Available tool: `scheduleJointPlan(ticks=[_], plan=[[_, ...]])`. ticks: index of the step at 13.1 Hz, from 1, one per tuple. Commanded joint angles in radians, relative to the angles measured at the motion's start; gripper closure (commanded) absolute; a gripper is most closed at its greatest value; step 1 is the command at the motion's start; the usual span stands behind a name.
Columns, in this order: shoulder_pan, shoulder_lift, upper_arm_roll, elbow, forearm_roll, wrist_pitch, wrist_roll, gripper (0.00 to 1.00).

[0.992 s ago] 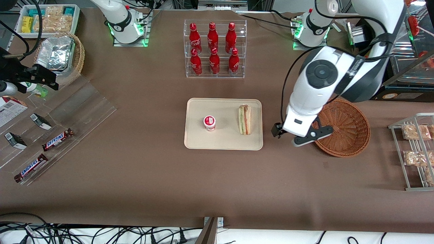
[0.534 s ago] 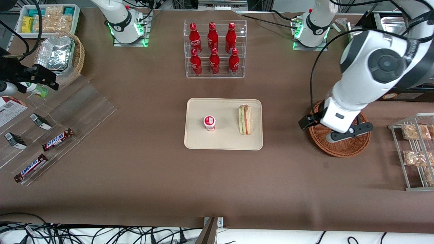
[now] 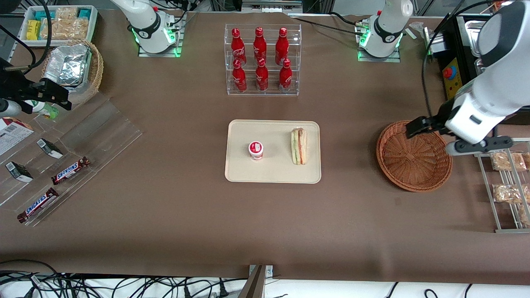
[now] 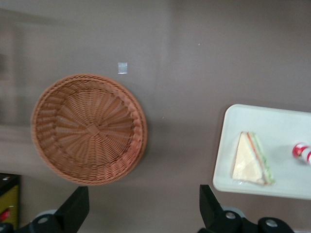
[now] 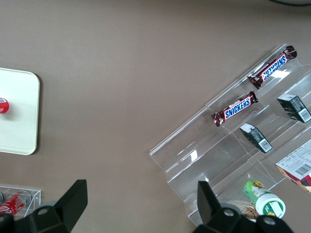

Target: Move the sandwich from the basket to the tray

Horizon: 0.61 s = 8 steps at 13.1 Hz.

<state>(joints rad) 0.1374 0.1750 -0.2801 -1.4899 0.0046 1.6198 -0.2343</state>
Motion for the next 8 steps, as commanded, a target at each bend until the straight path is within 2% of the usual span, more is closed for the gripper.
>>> scheduleJointPlan(ticks=[1,8], plan=[[-0.05,-0.069,0.08,-0.018,-0.022,-0.05,0.124,0.0],[-0.065,-0.1,0.105,-0.016,-0.018,-0.09,0.234,0.0]])
